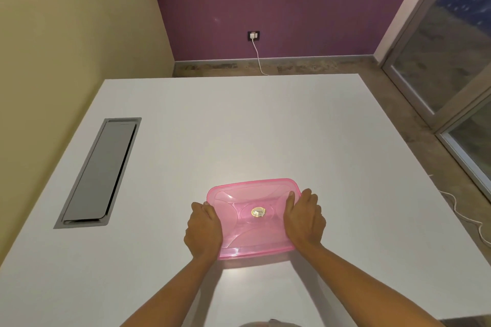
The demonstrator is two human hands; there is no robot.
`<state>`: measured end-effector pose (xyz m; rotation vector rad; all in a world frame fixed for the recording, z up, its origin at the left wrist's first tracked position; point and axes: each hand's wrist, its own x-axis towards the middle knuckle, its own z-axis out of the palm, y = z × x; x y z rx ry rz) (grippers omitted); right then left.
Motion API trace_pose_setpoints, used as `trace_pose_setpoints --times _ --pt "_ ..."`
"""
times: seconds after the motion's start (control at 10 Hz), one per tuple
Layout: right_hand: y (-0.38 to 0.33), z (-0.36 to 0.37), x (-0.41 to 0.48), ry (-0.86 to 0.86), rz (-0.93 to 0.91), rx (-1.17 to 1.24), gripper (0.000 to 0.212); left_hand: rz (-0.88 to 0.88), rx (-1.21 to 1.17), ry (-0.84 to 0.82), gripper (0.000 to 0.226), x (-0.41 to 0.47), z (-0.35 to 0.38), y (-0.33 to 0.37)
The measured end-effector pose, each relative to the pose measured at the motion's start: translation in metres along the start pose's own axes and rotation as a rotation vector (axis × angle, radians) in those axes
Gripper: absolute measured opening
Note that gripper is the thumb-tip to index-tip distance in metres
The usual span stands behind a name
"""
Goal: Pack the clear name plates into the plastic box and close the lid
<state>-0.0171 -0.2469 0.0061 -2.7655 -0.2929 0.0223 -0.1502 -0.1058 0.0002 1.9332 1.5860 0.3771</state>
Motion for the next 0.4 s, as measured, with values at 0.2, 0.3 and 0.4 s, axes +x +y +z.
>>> trace_pose_setpoints --times 0.2,0.3,0.4 --pt "0.000 -0.001 0.005 0.040 -0.203 -0.008 0.037 0.023 -0.091 -0.039 0.032 -0.002 -0.006 0.001" --pt "0.002 -0.001 0.014 0.016 -0.341 0.004 0.050 0.079 -0.017 -0.020 0.039 -0.002 -0.010 0.006" --pt "-0.008 -0.006 0.020 -0.015 -0.430 -0.012 0.055 0.191 0.024 0.022 0.045 0.003 -0.016 0.014"
